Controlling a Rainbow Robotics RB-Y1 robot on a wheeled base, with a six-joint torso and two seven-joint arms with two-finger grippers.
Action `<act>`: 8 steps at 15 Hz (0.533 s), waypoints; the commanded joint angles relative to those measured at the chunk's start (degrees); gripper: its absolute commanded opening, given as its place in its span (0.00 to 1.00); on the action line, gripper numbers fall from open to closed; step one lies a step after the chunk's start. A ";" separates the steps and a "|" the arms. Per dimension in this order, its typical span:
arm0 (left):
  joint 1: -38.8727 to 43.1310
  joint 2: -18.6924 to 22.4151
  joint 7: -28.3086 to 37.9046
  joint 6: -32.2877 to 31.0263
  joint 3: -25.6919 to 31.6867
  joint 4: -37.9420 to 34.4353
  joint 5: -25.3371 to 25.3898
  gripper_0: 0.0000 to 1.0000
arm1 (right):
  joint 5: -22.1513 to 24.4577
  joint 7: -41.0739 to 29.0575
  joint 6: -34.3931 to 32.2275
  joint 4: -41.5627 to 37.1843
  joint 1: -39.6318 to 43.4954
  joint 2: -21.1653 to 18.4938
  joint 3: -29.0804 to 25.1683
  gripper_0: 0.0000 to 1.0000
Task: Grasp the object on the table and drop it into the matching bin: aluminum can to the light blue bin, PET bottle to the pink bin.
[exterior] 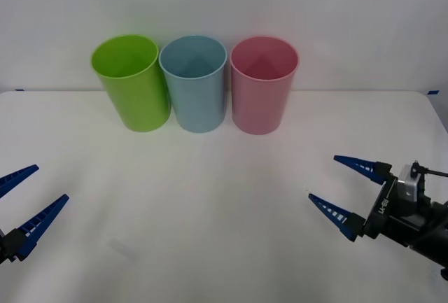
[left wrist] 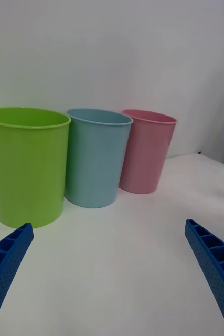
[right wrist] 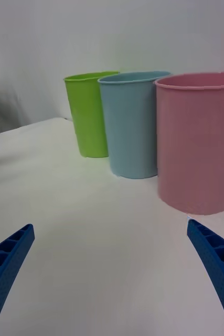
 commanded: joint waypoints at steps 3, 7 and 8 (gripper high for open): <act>0.00 0.00 0.00 0.00 0.00 0.00 0.00 1.00 | 0.01 0.24 -2.52 -0.05 4.89 1.93 -3.87 1.00; 0.00 0.00 0.00 0.00 0.00 0.00 0.00 1.00 | 0.10 0.15 -4.98 -0.05 8.14 3.34 -7.21 1.00; 0.00 0.00 0.00 0.00 0.00 0.00 0.00 1.00 | 0.10 0.15 -5.16 -0.05 8.84 3.51 -7.56 1.00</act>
